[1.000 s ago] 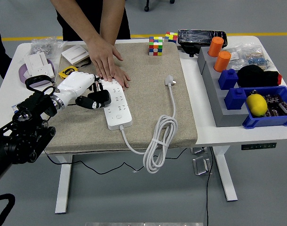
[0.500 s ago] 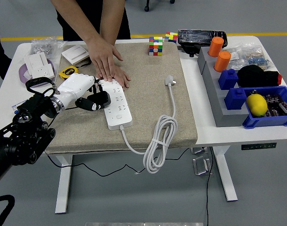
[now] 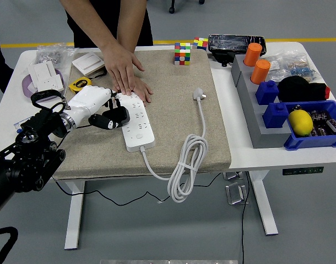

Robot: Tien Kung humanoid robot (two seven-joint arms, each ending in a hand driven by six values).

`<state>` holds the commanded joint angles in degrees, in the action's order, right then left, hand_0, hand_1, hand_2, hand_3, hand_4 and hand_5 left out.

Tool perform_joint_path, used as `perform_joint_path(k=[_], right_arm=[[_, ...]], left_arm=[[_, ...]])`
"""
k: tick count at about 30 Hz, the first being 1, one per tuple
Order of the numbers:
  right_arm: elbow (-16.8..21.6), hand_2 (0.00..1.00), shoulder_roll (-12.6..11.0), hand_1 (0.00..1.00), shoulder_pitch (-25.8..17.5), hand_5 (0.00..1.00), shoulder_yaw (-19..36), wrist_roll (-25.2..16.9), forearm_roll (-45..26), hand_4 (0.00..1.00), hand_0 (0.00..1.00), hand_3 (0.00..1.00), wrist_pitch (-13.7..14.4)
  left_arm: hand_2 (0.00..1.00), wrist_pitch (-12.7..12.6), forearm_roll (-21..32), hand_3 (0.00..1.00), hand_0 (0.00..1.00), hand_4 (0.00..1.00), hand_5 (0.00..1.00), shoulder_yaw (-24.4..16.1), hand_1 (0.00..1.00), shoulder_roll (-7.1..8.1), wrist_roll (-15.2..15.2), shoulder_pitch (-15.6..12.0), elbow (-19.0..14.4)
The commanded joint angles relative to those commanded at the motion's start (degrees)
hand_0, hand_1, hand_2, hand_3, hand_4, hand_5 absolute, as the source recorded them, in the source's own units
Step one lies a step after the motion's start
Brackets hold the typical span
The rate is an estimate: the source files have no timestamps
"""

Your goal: Pick up the plug,place it near the board,insert it into the board,press the button

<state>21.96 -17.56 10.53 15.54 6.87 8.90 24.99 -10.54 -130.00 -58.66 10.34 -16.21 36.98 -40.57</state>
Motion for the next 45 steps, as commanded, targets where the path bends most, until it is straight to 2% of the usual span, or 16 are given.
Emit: perform_joint_path(k=[1, 2, 7, 8, 13, 14, 19, 20, 31, 32, 37, 38, 40, 43, 44, 45], right_arm=[[0.0, 0.748, 0.0, 0.761, 0.0, 0.998, 0.0, 0.0, 0.0, 0.998, 0.836, 0.778, 0.0], [0.0, 0.748, 0.0, 0.761, 0.0, 0.998, 0.0, 0.0, 0.0, 0.998, 0.837, 0.778, 0.0], [0.0, 0.748, 0.0, 0.761, 0.0, 0.998, 0.1, 0.0, 0.0, 0.998, 0.837, 0.778, 0.0], [0.0, 0.748, 0.0, 0.761, 0.1, 0.998, 0.1, 0.0, 0.0, 0.998, 0.840, 0.779, 0.0], [0.0, 0.748, 0.0, 0.761, 0.1, 0.998, 0.1, 0.0, 0.0, 0.998, 0.840, 0.779, 0.0], [0.0, 0.748, 0.0, 0.762, 0.2, 0.998, 0.1, 0.0, 0.0, 0.998, 0.839, 0.779, 0.0], [0.0, 0.748, 0.0, 0.762, 0.1, 0.998, 0.2, 0.0, 0.0, 0.998, 0.839, 0.779, 0.0], [0.0, 0.748, 0.0, 0.762, 0.1, 0.998, 0.2, 0.0, 0.0, 0.998, 0.838, 0.779, 0.0], [0.0, 0.748, 0.1, 0.762, 0.0, 0.998, 0.4, 0.0, 0.1, 0.998, 0.840, 0.778, 0.0], [0.0, 0.748, 0.1, 0.762, 0.0, 0.998, 0.4, 0.0, 0.1, 0.998, 0.840, 0.779, 0.0], [0.0, 0.748, 0.1, 0.762, 0.0, 0.998, 0.5, 0.0, 0.1, 0.998, 0.840, 0.779, 0.1], [0.0, 0.748, 0.1, 0.762, 0.0, 0.998, 0.5, 0.0, 0.1, 0.998, 0.839, 0.778, 0.1], [0.0, 0.748, 0.2, 0.762, 0.0, 0.998, 0.5, 0.0, 0.1, 0.998, 0.839, 0.778, 0.1], [0.0, 0.748, 0.3, 0.762, -0.2, 0.998, 0.6, 0.1, 0.2, 0.998, 0.839, 0.778, 0.1], [0.0, 0.749, 0.4, 0.762, -0.3, 0.998, 0.7, 0.1, 0.3, 0.998, 0.839, 0.778, 0.1], [0.0, 0.749, 0.4, 0.762, -0.4, 0.998, 0.8, 0.1, 0.3, 0.998, 0.839, 0.778, 0.1]], left_arm=[[0.379, 0.1, 0.0, 0.459, 0.510, 0.557, 0.095, 0.0, 0.481, 0.00, 0.0, 0.0, 0.0], [0.485, 0.2, 0.0, 0.521, 0.530, 0.695, 0.162, -0.1, 0.533, 0.00, -0.1, 0.0, 0.0], [0.485, 0.9, 0.0, 0.521, 0.530, 0.695, 0.162, -0.3, 0.533, 0.00, -0.2, 0.1, 0.1], [0.571, 1.0, 0.0, 0.569, 0.596, 0.834, 0.200, -0.4, 0.675, 0.01, -0.2, 0.1, 0.2], [0.571, 1.2, 0.0, 0.569, 0.596, 0.834, 0.200, -0.5, 0.675, 0.00, -0.1, 0.1, 0.3], [0.728, 1.2, 0.0, 0.681, 0.692, 0.911, 0.235, -0.6, 0.766, -0.01, -0.1, 0.1, 0.4], [0.728, 1.4, 0.0, 0.681, 0.692, 0.911, 0.235, -0.8, 0.766, -0.04, -0.1, 0.2, 0.4], [0.775, 1.4, 0.0, 0.771, 0.759, 0.986, 0.277, -0.9, 0.817, -0.04, -0.1, 0.2, 0.4], [0.791, 2.4, 0.0, 0.787, 0.786, 0.998, 0.304, -1.0, 0.837, 0.11, -0.1, -0.2, -0.3], [0.808, 2.5, 0.0, 0.806, 0.818, 0.998, 0.417, -0.9, 0.858, 0.22, -0.1, -0.3, -0.8], [0.808, 5.5, 0.0, 0.806, 0.818, 0.998, 0.417, -2.4, 0.858, 0.71, -0.6, -1.3, -4.2], [0.866, 6.2, 0.0, 0.856, 0.898, 0.998, 0.728, -3.0, 0.921, 0.80, -0.6, -1.6, -5.0], [0.866, 7.5, 0.0, 0.856, 0.898, 0.998, 0.728, -4.8, 0.921, 0.75, -0.4, -2.9, -7.5], [0.866, 8.6, 1.5, 0.856, 0.898, 0.998, 0.728, -9.1, 0.921, -0.34, 1.4, -6.3, -12.7], [0.953, 8.6, 3.1, 0.953, 0.966, 0.998, 0.998, -10.5, 0.978, -1.03, 2.6, -7.6, -14.7], [0.953, 8.8, 5.7, 0.953, 0.966, 0.998, 0.998, -12.3, 0.978, -1.87, 4.5, -9.4, -17.2]])
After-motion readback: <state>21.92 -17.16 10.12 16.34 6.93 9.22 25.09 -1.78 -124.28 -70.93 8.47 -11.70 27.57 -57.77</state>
